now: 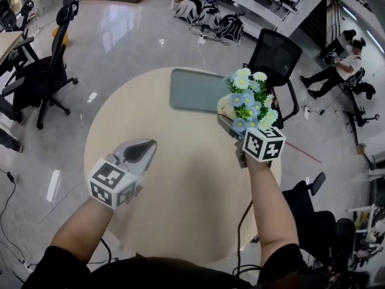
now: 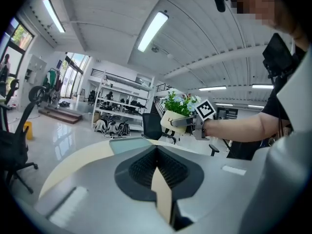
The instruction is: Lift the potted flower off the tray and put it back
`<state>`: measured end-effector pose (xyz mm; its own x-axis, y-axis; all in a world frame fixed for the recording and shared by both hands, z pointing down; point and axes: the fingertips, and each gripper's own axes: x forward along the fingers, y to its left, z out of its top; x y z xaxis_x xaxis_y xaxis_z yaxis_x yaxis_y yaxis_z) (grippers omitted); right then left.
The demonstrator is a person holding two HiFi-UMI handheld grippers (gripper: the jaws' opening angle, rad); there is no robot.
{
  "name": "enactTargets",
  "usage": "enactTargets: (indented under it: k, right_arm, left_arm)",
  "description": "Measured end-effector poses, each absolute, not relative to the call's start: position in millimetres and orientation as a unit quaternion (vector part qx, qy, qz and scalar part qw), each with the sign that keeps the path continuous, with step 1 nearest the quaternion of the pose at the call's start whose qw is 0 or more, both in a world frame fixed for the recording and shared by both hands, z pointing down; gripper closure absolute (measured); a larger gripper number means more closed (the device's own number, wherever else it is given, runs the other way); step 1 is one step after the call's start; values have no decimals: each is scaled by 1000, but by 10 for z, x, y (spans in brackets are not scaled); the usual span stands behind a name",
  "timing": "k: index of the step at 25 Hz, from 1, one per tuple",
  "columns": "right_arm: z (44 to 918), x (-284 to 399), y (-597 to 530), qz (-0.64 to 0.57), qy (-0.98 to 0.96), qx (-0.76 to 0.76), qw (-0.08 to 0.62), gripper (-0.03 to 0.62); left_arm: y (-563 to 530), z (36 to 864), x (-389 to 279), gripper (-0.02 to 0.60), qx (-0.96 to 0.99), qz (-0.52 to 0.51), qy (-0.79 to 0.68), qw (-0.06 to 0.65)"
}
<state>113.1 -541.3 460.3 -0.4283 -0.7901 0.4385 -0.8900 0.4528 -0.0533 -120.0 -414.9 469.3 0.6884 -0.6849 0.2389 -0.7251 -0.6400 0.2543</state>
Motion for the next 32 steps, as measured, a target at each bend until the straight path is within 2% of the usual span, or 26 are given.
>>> enactTargets:
  k: [14,32]
  right_arm:
    - [5021,1232,-6546,146,-826,511,190,32]
    - [6190,1192,-7810,162,-813,513,224,31]
  left_arm:
    - [-5073,5062,-1074,583,904,84,-391,152]
    - [-5920,5976,-1077,583,907,110,-376,154]
